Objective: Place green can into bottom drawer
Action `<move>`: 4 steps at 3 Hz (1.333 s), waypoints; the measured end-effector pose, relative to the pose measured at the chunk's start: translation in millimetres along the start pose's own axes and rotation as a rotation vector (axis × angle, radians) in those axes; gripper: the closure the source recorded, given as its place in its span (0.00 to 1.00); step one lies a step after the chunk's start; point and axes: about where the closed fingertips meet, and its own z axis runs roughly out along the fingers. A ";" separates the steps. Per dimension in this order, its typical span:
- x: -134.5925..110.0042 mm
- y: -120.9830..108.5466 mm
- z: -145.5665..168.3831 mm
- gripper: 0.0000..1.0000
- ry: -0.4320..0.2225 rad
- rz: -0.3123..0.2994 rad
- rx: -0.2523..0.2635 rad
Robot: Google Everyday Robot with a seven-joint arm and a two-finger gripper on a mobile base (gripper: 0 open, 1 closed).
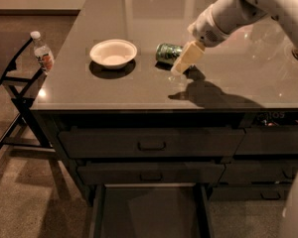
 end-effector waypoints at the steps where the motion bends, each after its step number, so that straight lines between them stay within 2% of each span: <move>1: 1.7 -1.9 20.7 0.00 0.002 0.017 -0.020; 2: 2.1 -1.8 37.3 0.00 0.001 0.035 -0.038; 3: 2.2 -1.7 39.5 0.12 0.001 0.038 -0.041; 4: 2.2 -1.6 39.6 0.32 0.001 0.038 -0.041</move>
Offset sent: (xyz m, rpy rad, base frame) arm 0.0241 0.0251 -0.0416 0.0369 0.0744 -0.0151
